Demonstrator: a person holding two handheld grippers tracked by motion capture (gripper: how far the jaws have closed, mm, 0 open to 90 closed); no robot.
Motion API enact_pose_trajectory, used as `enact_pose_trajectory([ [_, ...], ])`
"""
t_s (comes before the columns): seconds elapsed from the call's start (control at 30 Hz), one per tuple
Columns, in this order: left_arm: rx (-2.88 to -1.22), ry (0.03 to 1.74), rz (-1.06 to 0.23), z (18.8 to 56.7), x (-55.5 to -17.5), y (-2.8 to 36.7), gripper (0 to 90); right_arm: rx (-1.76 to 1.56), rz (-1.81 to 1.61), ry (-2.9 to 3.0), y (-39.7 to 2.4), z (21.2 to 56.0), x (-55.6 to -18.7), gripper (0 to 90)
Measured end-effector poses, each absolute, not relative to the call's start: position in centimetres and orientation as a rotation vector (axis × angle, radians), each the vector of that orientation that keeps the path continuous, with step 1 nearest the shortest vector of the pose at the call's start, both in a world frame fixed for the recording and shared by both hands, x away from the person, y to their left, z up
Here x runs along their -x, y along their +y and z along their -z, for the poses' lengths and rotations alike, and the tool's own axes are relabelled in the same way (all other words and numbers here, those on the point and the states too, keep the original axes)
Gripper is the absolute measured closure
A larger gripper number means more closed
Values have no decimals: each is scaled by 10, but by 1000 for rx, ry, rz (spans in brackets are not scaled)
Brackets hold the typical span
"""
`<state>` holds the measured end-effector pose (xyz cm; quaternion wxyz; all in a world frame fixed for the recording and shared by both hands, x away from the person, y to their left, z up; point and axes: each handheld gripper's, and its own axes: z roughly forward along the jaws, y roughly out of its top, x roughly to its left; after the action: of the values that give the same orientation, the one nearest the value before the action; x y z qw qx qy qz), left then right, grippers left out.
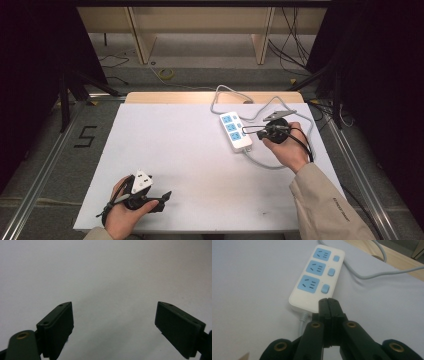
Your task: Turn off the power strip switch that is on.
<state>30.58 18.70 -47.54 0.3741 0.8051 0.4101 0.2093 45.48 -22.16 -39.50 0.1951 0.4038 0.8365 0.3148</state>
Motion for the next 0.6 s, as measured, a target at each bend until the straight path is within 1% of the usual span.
enact_pose_trajectory([
  [0.6, -2066, 1048, -537, 476, -306, 186, 149, -1131, -875, 2348, -211, 393, -473, 900],
])
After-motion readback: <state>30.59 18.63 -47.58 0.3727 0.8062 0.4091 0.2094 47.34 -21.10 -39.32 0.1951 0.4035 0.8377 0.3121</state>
